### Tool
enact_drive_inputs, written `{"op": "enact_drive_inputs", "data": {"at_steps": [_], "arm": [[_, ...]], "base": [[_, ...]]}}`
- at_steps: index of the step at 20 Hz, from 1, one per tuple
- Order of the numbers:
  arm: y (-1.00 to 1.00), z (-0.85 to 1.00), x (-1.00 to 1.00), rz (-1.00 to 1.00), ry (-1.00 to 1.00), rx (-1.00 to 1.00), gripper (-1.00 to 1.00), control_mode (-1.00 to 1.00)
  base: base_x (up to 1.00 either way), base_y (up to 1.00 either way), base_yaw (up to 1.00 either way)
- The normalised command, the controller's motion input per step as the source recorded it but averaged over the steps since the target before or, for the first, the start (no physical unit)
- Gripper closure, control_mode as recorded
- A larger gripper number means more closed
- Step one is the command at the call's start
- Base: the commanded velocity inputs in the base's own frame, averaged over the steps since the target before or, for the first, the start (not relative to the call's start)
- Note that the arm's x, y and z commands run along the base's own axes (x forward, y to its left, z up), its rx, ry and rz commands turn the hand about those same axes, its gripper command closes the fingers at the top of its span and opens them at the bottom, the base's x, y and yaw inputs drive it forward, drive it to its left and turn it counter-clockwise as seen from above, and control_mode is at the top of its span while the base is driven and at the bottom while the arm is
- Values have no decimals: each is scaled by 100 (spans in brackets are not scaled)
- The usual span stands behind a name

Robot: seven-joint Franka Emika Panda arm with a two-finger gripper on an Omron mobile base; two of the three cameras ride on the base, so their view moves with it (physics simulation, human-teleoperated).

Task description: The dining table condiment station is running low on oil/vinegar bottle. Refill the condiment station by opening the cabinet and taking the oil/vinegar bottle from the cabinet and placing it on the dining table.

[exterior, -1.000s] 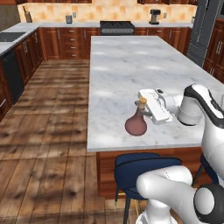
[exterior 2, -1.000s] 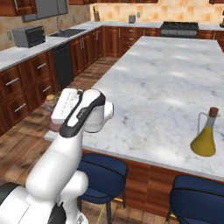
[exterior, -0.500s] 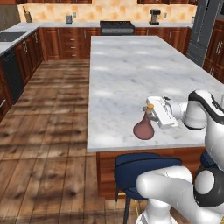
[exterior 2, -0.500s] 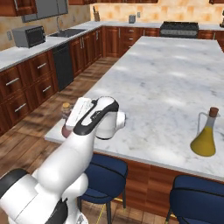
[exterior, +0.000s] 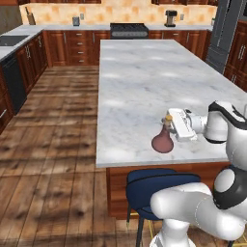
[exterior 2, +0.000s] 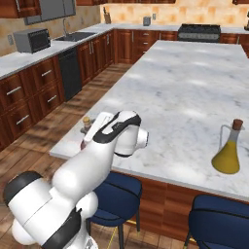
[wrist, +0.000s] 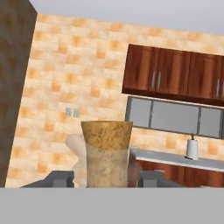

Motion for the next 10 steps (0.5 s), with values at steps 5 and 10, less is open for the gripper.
{"op": "enact_drive_inputs", "data": {"at_steps": [5, 10], "arm": [[-2, -8, 49, -7, 2, 0, 100, -100], [-6, -50, 29, -1, 5, -2, 100, -100]], "base": [[0, 0, 0], [0, 0, 0]]}}
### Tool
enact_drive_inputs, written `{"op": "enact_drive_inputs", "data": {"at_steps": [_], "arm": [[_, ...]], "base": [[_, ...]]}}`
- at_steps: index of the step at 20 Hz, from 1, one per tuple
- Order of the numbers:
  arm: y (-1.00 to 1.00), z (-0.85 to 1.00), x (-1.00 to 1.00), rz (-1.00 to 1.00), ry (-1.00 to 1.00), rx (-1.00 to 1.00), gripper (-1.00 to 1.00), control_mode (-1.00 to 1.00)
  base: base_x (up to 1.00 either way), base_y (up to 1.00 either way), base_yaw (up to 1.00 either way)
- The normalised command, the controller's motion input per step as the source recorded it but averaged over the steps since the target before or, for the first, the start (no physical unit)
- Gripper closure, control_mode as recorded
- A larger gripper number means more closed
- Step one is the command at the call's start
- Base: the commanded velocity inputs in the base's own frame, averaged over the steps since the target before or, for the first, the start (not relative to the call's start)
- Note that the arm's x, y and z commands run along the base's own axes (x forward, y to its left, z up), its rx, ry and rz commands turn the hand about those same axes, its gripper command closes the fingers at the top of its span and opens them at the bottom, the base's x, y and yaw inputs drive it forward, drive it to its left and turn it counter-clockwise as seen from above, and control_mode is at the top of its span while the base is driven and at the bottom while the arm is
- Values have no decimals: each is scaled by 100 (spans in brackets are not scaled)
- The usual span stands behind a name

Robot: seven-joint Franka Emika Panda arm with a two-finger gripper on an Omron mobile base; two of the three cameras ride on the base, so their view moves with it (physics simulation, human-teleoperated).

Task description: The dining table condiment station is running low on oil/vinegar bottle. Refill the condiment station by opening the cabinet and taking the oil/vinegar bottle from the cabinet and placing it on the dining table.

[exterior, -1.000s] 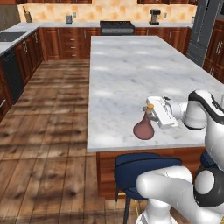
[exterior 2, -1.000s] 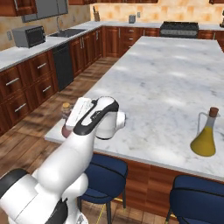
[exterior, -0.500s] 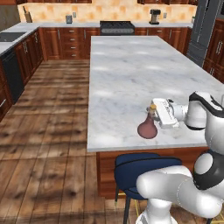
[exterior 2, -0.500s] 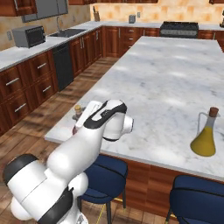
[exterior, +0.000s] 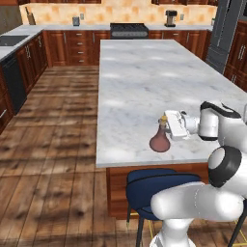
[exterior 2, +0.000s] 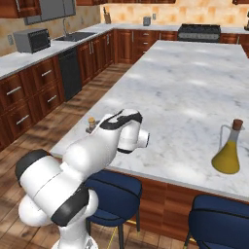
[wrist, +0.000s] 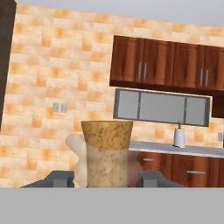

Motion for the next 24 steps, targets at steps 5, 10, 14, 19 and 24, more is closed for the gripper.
{"op": "enact_drive_inputs", "data": {"at_steps": [5, 10, 14, 19, 24], "arm": [[-1, -41, 23, 0, 1, -1, 100, -100], [0, -35, 24, 1, -2, 0, 100, -100], [0, -23, 34, 0, -10, 0, 100, -100], [-6, -6, 46, 0, -10, 0, 100, -100], [-6, -36, 50, 0, 0, 0, 100, -100]], "base": [[0, 0, 0], [0, 0, 0], [0, 0, 0], [0, 0, 0], [0, 0, 0]]}}
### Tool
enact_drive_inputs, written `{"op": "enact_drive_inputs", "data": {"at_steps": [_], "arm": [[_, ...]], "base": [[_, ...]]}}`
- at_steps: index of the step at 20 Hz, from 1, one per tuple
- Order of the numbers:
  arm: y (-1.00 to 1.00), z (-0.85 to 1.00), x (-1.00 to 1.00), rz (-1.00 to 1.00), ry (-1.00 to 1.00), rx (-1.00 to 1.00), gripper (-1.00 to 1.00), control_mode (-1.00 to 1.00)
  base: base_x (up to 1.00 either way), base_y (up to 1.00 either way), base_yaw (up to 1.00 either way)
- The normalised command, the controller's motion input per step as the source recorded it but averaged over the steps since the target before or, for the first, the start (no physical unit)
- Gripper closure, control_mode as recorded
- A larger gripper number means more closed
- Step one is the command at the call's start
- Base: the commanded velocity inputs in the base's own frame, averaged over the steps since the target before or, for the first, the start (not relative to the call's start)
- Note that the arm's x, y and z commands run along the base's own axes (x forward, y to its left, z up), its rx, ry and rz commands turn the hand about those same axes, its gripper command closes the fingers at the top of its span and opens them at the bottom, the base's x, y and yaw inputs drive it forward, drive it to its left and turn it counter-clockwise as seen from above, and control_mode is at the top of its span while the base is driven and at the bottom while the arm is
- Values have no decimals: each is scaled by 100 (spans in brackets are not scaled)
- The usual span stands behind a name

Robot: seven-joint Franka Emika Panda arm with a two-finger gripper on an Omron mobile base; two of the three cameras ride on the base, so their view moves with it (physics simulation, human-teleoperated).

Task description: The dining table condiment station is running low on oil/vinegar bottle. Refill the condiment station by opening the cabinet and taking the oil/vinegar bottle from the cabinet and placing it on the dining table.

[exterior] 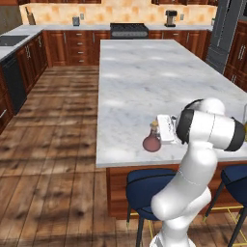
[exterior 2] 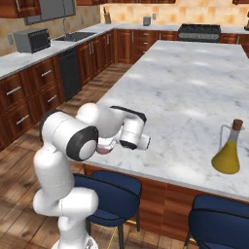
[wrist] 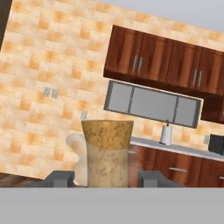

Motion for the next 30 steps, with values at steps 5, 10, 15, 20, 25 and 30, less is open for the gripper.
{"op": "enact_drive_inputs", "data": {"at_steps": [5, 10, 15, 20, 25, 30], "arm": [[-11, -46, 26, 1, 0, 0, 100, -100], [-2, -39, 36, 1, -3, 0, 100, -100], [4, -18, 0, 0, -1, -1, -100, -100], [3, 39, -2, 0, 0, -1, -100, -100], [6, 70, -1, 0, 1, -1, -100, -100], [35, 71, -25, 0, 14, 0, -100, -100]], "base": [[0, 0, 0], [0, 0, 0], [0, 0, 0], [0, 0, 0], [0, 0, 0], [0, 0, 0]]}}
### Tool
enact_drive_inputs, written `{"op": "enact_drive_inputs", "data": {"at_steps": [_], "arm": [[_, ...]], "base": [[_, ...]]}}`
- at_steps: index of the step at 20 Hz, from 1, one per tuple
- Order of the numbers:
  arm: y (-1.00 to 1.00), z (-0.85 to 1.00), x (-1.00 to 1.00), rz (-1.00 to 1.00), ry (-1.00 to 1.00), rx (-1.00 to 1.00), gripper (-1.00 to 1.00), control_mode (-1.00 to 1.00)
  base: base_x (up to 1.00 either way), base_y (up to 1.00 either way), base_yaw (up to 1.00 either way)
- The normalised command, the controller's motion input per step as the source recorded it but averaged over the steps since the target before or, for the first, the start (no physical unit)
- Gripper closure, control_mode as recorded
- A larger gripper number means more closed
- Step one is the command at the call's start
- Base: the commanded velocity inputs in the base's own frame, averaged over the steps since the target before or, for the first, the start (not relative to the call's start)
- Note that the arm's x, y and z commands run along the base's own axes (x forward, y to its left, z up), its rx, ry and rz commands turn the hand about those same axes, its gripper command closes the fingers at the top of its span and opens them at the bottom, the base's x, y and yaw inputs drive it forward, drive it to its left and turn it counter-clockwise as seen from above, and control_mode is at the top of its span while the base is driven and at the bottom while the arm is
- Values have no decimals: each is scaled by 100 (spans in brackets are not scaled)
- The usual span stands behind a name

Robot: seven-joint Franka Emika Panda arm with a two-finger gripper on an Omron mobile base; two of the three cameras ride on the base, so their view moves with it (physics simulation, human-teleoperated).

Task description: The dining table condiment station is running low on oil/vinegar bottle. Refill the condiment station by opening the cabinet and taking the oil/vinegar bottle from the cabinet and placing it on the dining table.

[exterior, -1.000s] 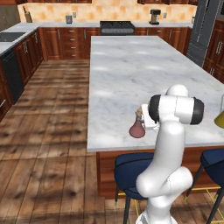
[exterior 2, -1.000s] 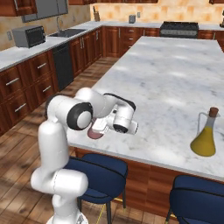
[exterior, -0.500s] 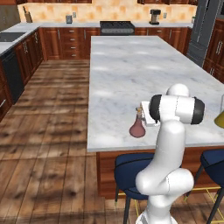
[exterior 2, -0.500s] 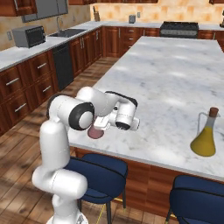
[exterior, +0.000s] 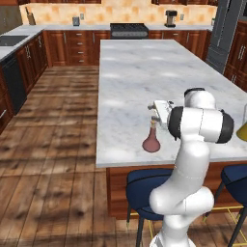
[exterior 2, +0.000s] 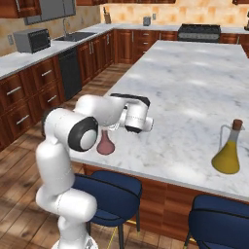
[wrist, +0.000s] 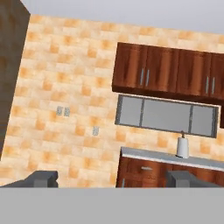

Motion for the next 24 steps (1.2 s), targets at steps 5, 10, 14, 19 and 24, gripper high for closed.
{"op": "enact_drive_inputs", "data": {"at_steps": [5, 10, 14, 19, 24], "arm": [[59, 47, -74, -2, 9, 0, -100, -100], [48, 55, -94, -15, 0, -3, -100, -100], [15, 70, -100, -20, -7, -7, -100, -100], [2, 49, -100, -17, -30, -22, -100, -100], [1, 6, -96, -12, -37, -35, -100, -100]], "base": [[0, 0, 0], [0, 0, 0], [0, 0, 0], [0, 0, 0], [0, 0, 0]]}}
